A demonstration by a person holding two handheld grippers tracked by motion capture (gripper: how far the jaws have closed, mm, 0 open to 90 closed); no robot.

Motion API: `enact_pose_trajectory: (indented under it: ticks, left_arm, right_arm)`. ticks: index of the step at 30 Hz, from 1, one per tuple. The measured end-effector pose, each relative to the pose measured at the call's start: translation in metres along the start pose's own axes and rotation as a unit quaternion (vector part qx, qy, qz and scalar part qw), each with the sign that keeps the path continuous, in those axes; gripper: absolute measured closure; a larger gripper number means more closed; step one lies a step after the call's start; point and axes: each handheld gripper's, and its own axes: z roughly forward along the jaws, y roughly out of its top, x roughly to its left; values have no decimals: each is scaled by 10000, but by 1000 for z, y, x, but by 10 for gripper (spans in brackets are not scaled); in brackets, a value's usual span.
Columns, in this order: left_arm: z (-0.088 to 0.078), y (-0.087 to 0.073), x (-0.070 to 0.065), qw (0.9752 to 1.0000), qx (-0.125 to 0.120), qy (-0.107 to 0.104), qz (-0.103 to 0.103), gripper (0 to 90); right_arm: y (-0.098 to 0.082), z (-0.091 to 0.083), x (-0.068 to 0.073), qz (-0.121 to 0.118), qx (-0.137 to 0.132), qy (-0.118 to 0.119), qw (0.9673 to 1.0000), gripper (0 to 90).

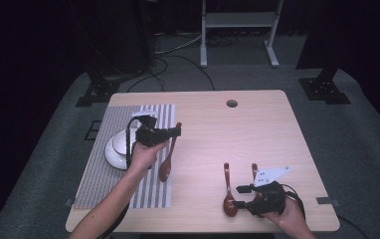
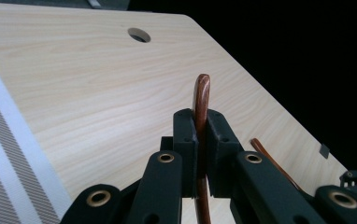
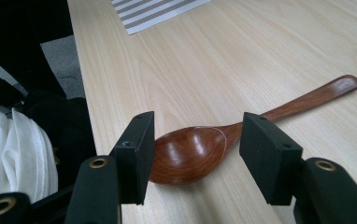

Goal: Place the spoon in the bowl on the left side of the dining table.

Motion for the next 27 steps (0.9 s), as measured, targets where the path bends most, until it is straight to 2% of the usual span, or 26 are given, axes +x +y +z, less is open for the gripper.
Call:
enact_pose_trajectory:
  ticks: [16, 23, 25, 27]
  left_arm:
    - [-15, 20, 28, 9993, -137, 316, -162, 842]
    - [-26, 27, 46, 9977, -254, 510, -361, 842]
    - [-27, 27, 49, 9975, -270, 537, -377, 842]
    - [-29, 30, 54, 9967, -266, 657, -386, 842]
  right_arm:
    - [0, 1, 0, 22, 14, 22, 10000, 441]
    - [0, 0, 1, 29, -38, 41, 10000, 442]
    - [0, 0, 1, 21, -42, 46, 10000, 442]
    - [1, 1, 1, 10, -44, 50, 10000, 442]
